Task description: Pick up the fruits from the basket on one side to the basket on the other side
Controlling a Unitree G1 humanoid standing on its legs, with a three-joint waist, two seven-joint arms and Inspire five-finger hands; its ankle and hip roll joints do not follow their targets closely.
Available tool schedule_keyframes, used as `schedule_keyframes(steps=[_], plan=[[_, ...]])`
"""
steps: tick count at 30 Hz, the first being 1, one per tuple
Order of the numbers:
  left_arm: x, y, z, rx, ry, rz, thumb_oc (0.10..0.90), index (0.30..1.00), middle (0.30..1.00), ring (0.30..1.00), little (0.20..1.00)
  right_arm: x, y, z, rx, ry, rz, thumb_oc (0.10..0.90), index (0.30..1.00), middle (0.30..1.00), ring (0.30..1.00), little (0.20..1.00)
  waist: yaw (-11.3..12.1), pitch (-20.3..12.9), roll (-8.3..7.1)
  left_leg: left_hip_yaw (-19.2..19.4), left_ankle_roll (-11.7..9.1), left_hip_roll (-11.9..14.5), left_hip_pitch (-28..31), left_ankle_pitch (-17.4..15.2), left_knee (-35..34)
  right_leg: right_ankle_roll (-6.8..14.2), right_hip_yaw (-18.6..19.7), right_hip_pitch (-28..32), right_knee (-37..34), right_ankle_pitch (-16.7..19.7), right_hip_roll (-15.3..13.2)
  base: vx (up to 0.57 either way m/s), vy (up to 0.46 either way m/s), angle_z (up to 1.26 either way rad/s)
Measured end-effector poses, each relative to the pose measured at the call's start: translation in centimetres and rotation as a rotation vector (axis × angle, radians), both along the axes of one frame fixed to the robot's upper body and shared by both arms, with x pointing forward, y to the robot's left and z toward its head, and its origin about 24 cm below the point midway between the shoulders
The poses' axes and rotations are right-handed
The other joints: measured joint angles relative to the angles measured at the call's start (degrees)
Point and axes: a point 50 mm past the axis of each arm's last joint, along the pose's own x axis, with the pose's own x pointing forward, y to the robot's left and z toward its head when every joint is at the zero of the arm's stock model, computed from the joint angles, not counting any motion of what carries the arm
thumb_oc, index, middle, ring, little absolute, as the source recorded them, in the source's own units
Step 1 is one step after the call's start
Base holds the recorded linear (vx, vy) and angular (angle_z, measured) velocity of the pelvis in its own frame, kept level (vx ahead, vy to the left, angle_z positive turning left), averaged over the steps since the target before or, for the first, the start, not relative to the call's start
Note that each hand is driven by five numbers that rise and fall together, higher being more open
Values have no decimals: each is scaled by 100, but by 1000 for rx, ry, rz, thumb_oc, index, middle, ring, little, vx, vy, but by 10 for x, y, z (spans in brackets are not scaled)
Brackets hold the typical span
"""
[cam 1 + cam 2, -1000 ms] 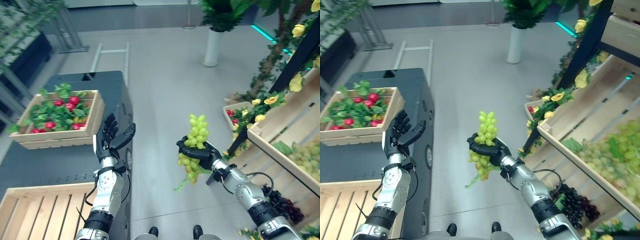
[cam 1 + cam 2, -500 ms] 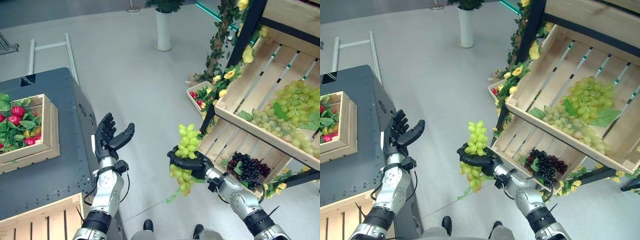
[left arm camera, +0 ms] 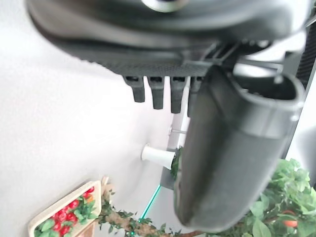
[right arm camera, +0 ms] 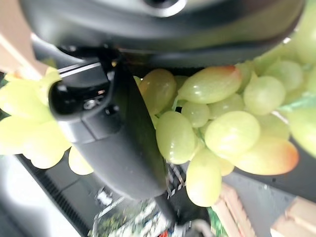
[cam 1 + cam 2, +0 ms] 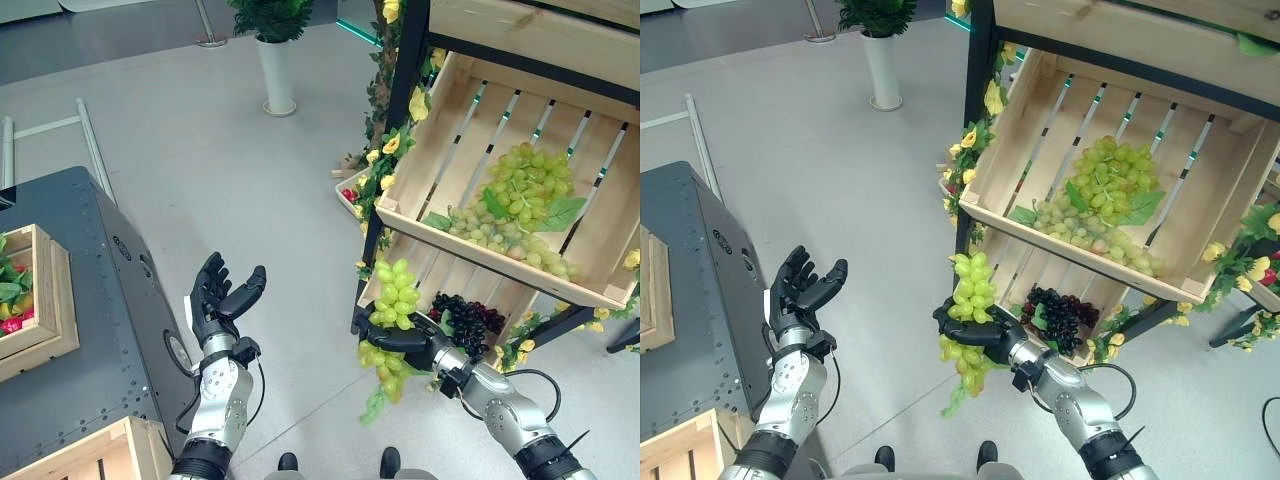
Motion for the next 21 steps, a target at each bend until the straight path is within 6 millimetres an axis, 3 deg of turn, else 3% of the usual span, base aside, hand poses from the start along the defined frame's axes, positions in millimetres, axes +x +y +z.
schedule_keyframes(steps=[5,8,16,21], plan=[[-1,4,0,-2,-1,15,800,900,900,900,900,3,-1,35,72,-155,53,400,300,300,300,300,-23,-8,7,43,4,0,18,-3,0,3,64,-8,0,4,4,4,-1,-4],[-1,8,1,-3,-6,34,800,900,900,900,900,8,-13,57,90,-249,29,400,300,300,300,300,-58,-33,-5,84,13,-6,41,-9,-1,13,115,-13,0,15,1,10,-5,-7],[-3,14,-3,-3,13,53,800,900,900,900,900,11,-30,86,161,-341,-9,400,300,300,300,300,-294,-212,-51,205,24,-9,57,-16,-1,19,252,-73,0,45,6,6,-5,-9],[-3,13,-5,-3,19,42,800,900,900,900,900,19,-38,99,131,-378,-66,400,300,300,300,300,-326,-232,-60,219,28,-11,81,-20,-2,23,300,-77,-1,70,8,10,8,-5]])
